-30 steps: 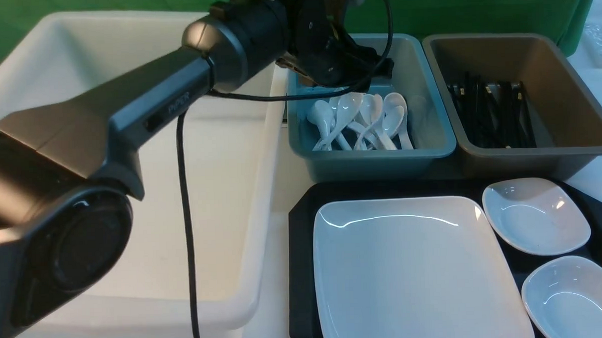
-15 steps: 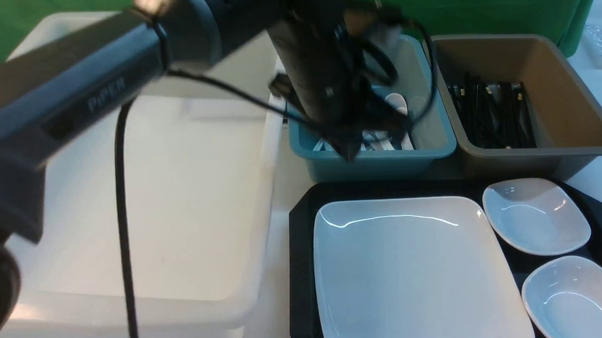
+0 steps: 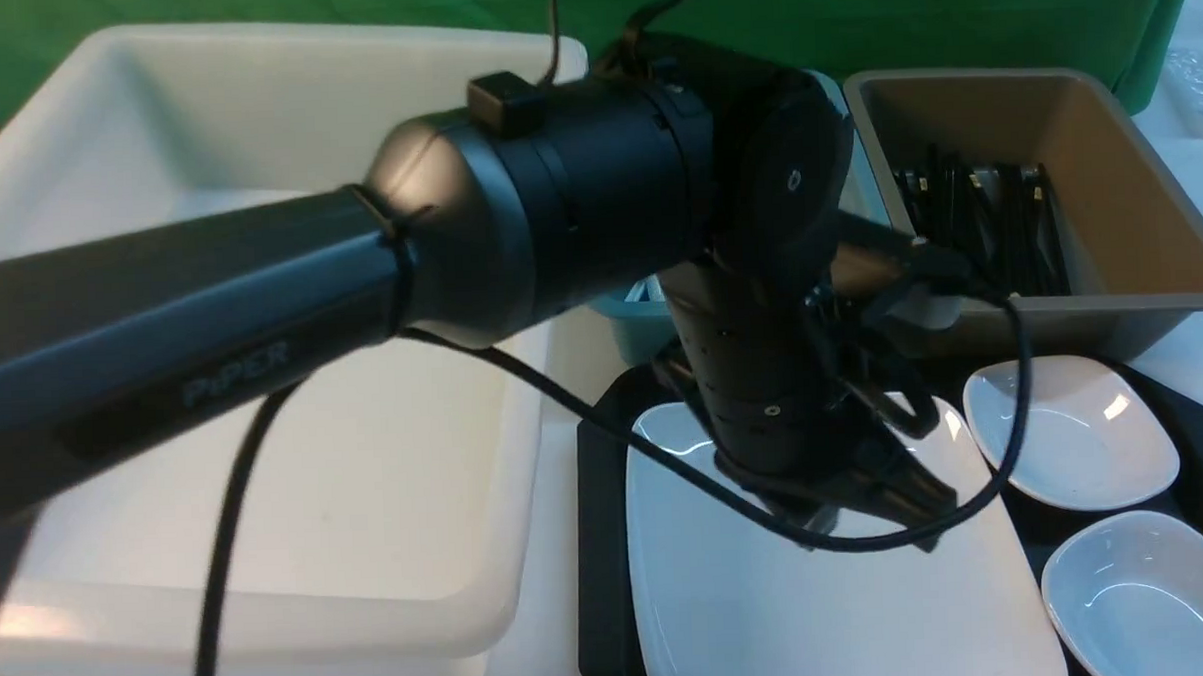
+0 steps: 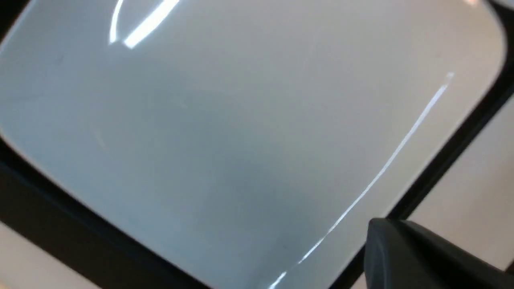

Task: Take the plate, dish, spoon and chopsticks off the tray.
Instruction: Use the right arm to grab a small plate from the dinner plate

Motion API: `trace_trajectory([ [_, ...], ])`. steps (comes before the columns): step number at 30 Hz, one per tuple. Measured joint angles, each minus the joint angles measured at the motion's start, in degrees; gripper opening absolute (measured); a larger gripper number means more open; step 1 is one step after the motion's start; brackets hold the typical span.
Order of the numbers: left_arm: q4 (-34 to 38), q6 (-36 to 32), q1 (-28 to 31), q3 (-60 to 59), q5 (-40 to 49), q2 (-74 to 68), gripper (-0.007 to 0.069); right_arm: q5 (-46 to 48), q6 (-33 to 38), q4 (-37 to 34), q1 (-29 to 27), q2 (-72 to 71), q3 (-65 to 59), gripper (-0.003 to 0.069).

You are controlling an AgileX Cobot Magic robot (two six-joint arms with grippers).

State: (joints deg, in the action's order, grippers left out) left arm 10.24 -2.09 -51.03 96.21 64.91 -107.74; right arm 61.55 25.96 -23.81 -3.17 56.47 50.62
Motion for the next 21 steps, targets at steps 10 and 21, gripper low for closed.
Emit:
trace_trajectory([
  [10, 10.6, -13.4, -0.2, -14.9, -19.1, 15.9, 0.0002, -5.8, -17.5, 20.4, 19.2, 9.4, -5.5, 0.0227],
  [21, 16.4, -19.2, -0.3, -29.4, -36.2, 22.2, 0.0002, -18.3, -26.0, 31.6, 24.5, 18.3, -13.5, 0.0503],
])
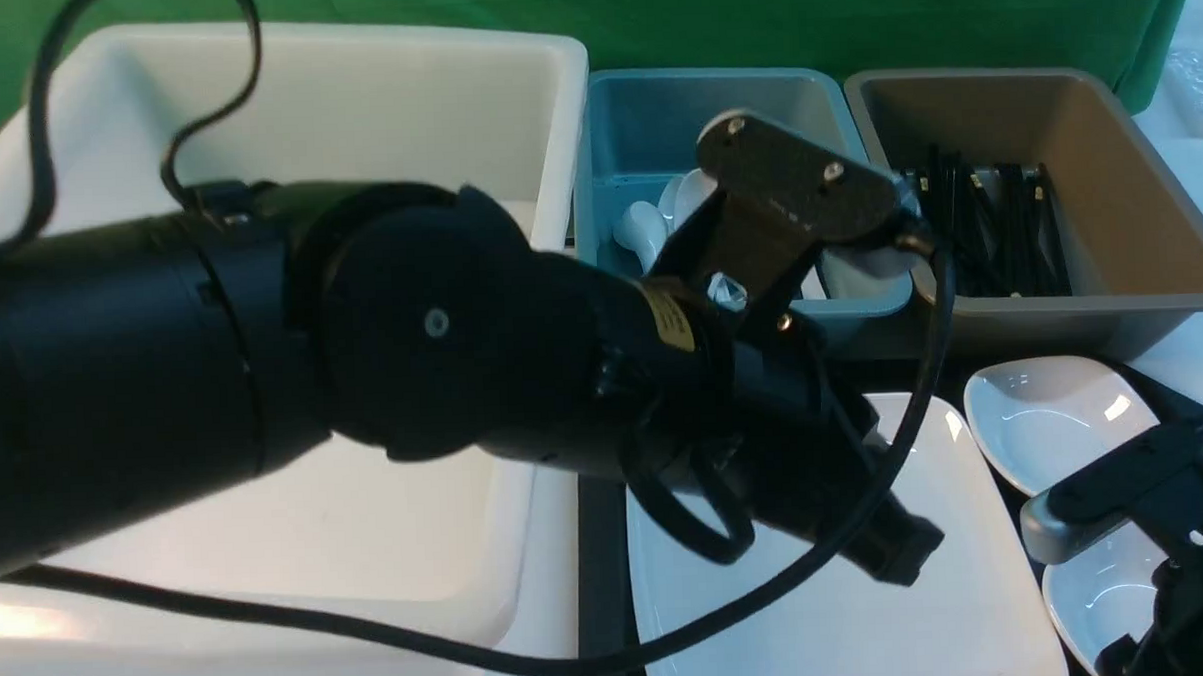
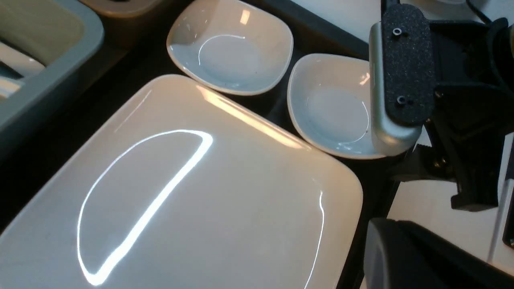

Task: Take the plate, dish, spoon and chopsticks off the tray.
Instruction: Use the right arm to grab a small plate from the dinner plate

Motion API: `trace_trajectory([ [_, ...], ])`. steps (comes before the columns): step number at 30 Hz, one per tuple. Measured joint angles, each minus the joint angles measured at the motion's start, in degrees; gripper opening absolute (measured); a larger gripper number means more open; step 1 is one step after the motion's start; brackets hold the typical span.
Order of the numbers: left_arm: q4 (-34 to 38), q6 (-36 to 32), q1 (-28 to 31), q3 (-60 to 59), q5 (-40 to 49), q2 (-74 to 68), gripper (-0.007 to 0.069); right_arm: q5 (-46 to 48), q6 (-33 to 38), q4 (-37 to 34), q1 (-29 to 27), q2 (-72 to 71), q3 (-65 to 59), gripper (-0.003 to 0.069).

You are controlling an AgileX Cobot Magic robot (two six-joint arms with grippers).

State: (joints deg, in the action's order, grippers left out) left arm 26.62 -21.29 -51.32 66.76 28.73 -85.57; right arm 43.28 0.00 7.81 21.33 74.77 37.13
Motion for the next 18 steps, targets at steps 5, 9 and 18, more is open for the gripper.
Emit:
trace_trajectory([
  [5, 0.0, 0.0, 0.0, -0.8, 0.1, 0.0, 0.0002, -2.2, -0.5, 0.6, 0.0, 4.8, -0.1, 0.0503],
  [9, 0.0, 0.0, 0.0, -0.8, 0.1, 0.0, 0.0003, -3.7, -0.5, 0.9, 0.0, 7.7, -0.2, 0.0496],
  [18, 0.0, -0.1, 0.0, -0.8, 0.0, 0.0, 0.0003, -5.5, -0.5, 2.2, 0.0, 8.6, 0.2, 0.0188],
])
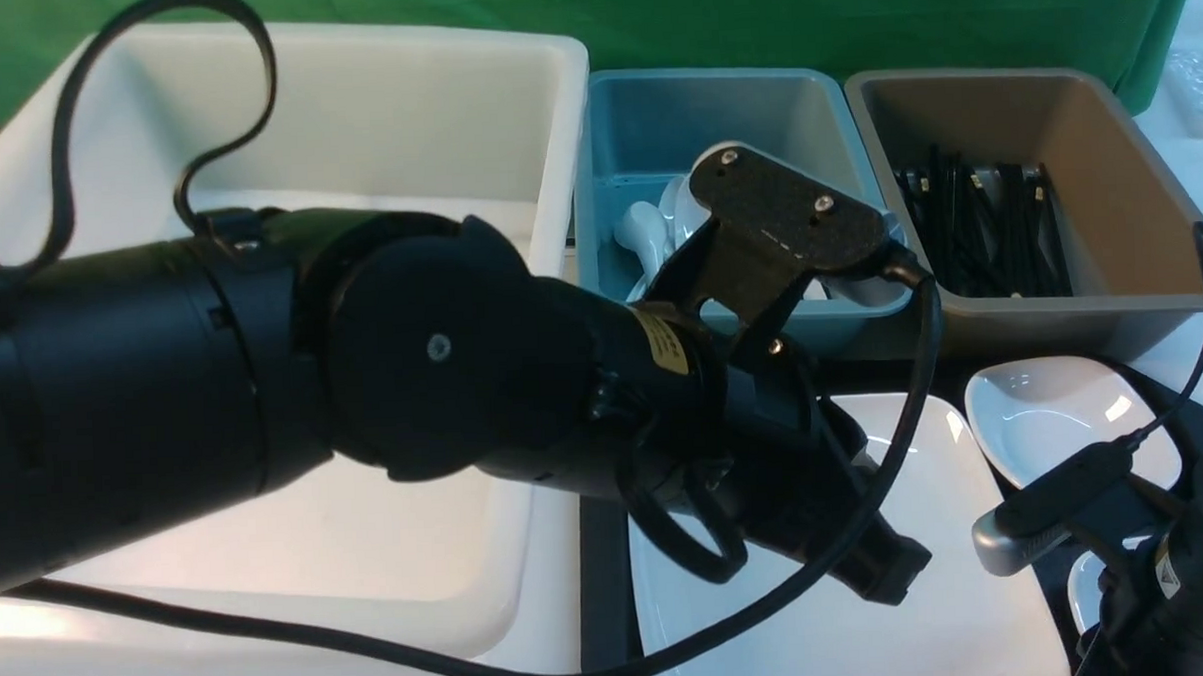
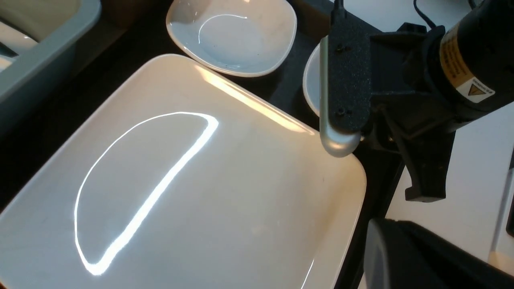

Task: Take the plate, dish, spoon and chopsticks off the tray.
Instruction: Use the right arm to grab a small plate from the dinner plate, then use the right arm to put the small plate into the large storage box on the left

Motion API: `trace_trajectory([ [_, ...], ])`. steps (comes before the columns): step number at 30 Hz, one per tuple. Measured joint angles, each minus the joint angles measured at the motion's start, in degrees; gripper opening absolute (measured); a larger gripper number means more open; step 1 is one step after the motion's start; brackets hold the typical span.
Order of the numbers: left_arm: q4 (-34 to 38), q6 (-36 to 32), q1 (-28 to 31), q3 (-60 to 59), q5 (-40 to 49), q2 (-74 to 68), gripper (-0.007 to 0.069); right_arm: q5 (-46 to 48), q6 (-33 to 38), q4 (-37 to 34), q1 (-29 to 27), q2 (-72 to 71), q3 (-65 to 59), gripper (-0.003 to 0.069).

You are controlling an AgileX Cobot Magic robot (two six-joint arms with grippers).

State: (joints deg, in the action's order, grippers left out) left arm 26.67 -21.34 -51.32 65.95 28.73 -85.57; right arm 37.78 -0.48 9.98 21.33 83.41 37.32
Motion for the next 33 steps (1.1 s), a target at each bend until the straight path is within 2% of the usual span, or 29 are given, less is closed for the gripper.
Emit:
trace_trajectory([
  [4, 0.0, 0.0, 0.0, 0.0, 0.0, 0.0, 0.0003, 1.3, 0.0, -0.4, 0.0, -2.6, 0.2, 0.0166],
  [7, 0.0, 0.0, 0.0, 0.0, 0.0, 0.0, 0.0003, 4.1, 0.0, -0.4, 0.0, -5.9, 1.7, 0.0116],
  [9, 0.0, 0.0, 0.0, 0.0, 0.0, 0.0, 0.0003, 9.2, -0.1, -0.4, 0.0, -9.9, 4.3, 0.0067],
  [13, 0.0, 0.0, 0.2, 0.0, -0.6, 0.0, 0.0003, 15.5, -0.4, -1.3, 0.0, -16.3, 9.2, 0.0062],
  [17, 0.0, 1.1, 2.6, 0.7, -0.9, 0.0, 0.0003, 17.5, -0.4, -2.0, 0.0, -21.3, 15.3, 0.0062],
  [21, -0.1, 1.7, 8.6, 3.0, 0.8, 1.6, 0.0003, 16.7, 2.1, -6.7, 0.0, -22.5, 23.2, 0.0062],
  [22, -0.1, 1.8, 11.7, 3.9, 1.8, 3.1, 0.0003, 15.9, 4.7, -10.3, 0.2, -22.0, 26.1, 0.0062],
  [26, -0.9, 1.8, 21.9, 5.0, 4.5, 10.0, 0.0003, 13.3, 10.1, -19.2, 4.5, -15.7, 36.9, 0.0062],
  [27, -0.9, 1.8, 21.9, 5.0, 4.5, 10.0, 0.0003, 13.2, 10.3, -19.2, 4.8, -15.7, 37.5, 0.0062],
  [29, -2.2, 2.4, 29.7, 5.0, 7.4, 14.5, 0.0003, 12.2, 11.8, -20.5, 10.2, -9.2, 44.3, 0.0062],
  [30, -2.5, 2.6, 31.0, 5.0, 8.0, 15.5, 0.0003, 12.0, 12.1, -20.7, 10.7, -8.1, 45.4, 0.0062],
  [31, -3.9, 3.6, 36.2, 5.0, 10.2, 17.9, 0.0003, 10.9, 12.7, -20.9, 14.6, -3.7, 50.0, 0.0062],
  [32, -4.3, 3.8, 37.5, 5.0, 11.1, 18.8, 0.0003, 10.4, 13.0, -21.1, 16.1, -2.5, 51.7, 0.0062],
  [33, -5.2, 4.7, 42.0, 5.0, 13.5, 20.5, 0.0003, 9.4, 13.5, -21.2, 19.3, 2.3, 55.7, 0.0062],
])
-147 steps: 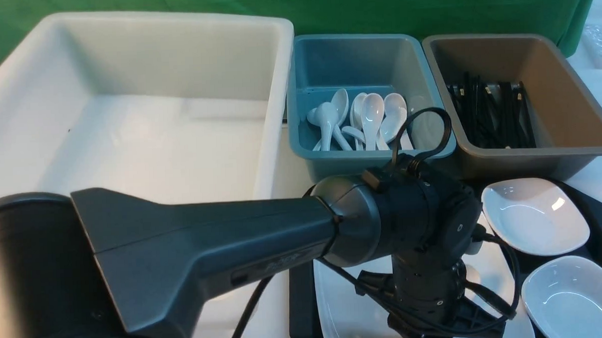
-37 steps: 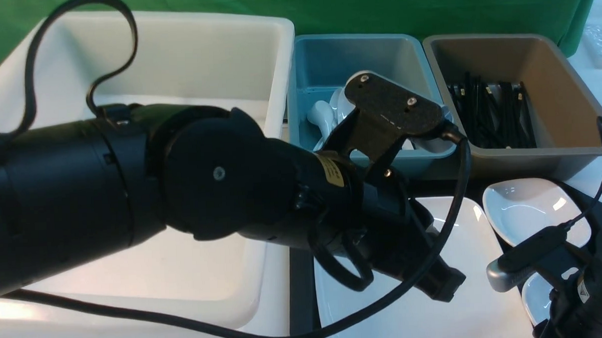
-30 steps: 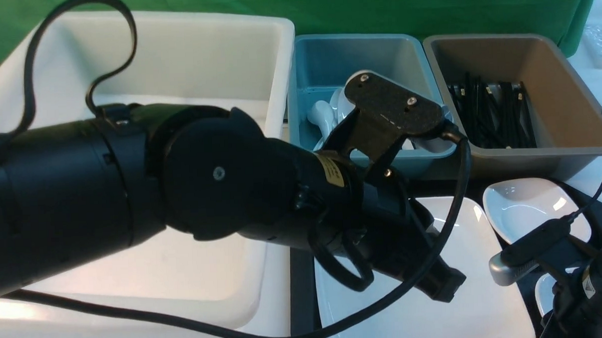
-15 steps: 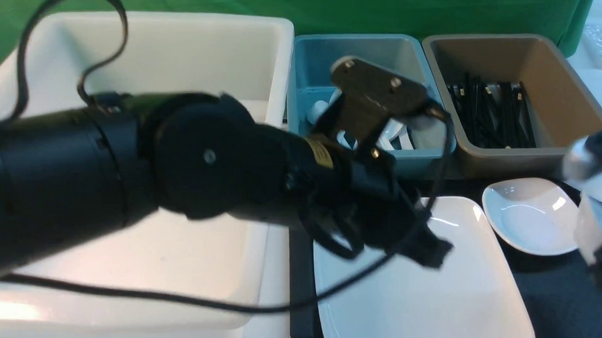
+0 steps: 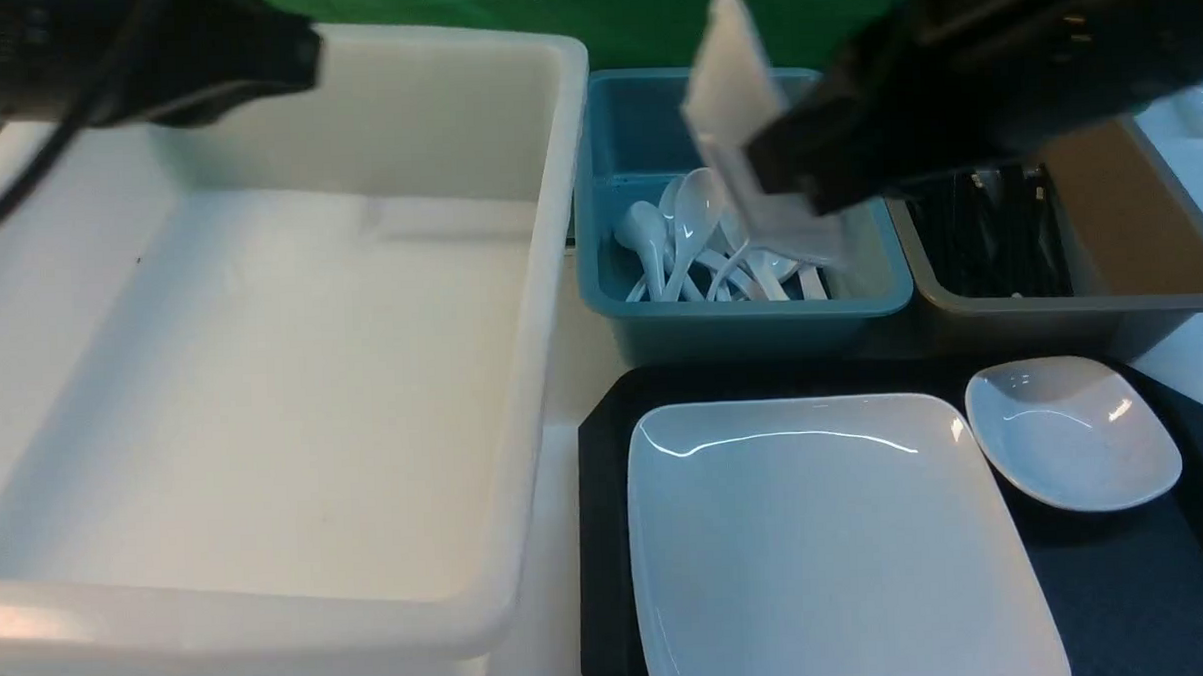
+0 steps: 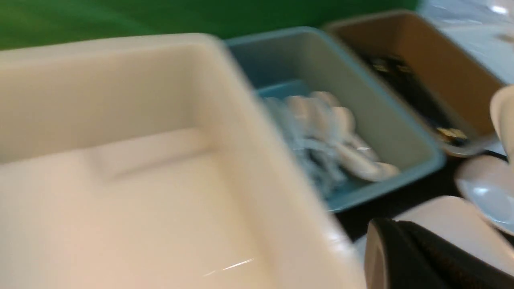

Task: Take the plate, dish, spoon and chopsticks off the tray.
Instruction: Use the right arm to put the small plate into the large storage box on the left

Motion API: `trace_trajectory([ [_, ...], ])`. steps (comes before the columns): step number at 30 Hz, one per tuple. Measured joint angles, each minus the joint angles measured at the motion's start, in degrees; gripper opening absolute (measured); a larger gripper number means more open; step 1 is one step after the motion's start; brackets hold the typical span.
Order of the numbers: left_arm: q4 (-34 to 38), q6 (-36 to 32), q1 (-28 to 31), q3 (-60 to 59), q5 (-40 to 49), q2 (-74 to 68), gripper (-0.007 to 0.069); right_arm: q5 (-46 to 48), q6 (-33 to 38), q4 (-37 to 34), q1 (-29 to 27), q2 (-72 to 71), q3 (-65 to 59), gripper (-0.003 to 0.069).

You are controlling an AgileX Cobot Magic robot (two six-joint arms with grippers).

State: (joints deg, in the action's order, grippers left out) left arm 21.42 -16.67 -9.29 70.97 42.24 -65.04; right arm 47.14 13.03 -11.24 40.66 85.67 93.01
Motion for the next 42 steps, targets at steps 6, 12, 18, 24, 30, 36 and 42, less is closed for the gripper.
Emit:
trace_trajectory([
  [6, -0.9, 1.5, 15.4, -1.4, 5.4, 6.4, 0.0003, -2.6, 0.4, -0.5, 9.4, 16.9, 15.4, 0.0062],
  [12, 1.4, 0.1, 19.0, -6.2, 5.6, 9.1, 0.0003, -1.9, 1.4, -0.8, 13.2, 33.1, 25.8, 0.0062],
  [18, 6.5, -5.0, 19.0, -10.0, 6.0, 9.2, 0.0003, 0.3, 1.5, 4.7, 13.3, 41.7, 27.3, 0.0066],
  [24, 9.0, -8.2, 19.0, -11.2, 6.5, 9.2, 0.0003, 1.5, 1.1, 9.7, 13.3, 44.9, 27.3, 0.0187],
  [30, 9.4, -9.0, 19.0, -11.2, 6.5, 9.3, 0.0003, 3.0, -3.4, 9.9, 13.3, 43.9, 27.4, 0.0470],
  [36, 10.0, -9.0, 18.9, -11.2, 6.4, 9.3, 0.0003, 12.4, -6.0, 11.8, 13.7, 37.0, 27.4, 0.0549],
  [42, 11.1, -11.8, 14.1, -11.3, 6.2, 9.3, 0.0003, 19.7, -8.2, 24.3, 12.9, 28.8, 27.3, 0.0198],
])
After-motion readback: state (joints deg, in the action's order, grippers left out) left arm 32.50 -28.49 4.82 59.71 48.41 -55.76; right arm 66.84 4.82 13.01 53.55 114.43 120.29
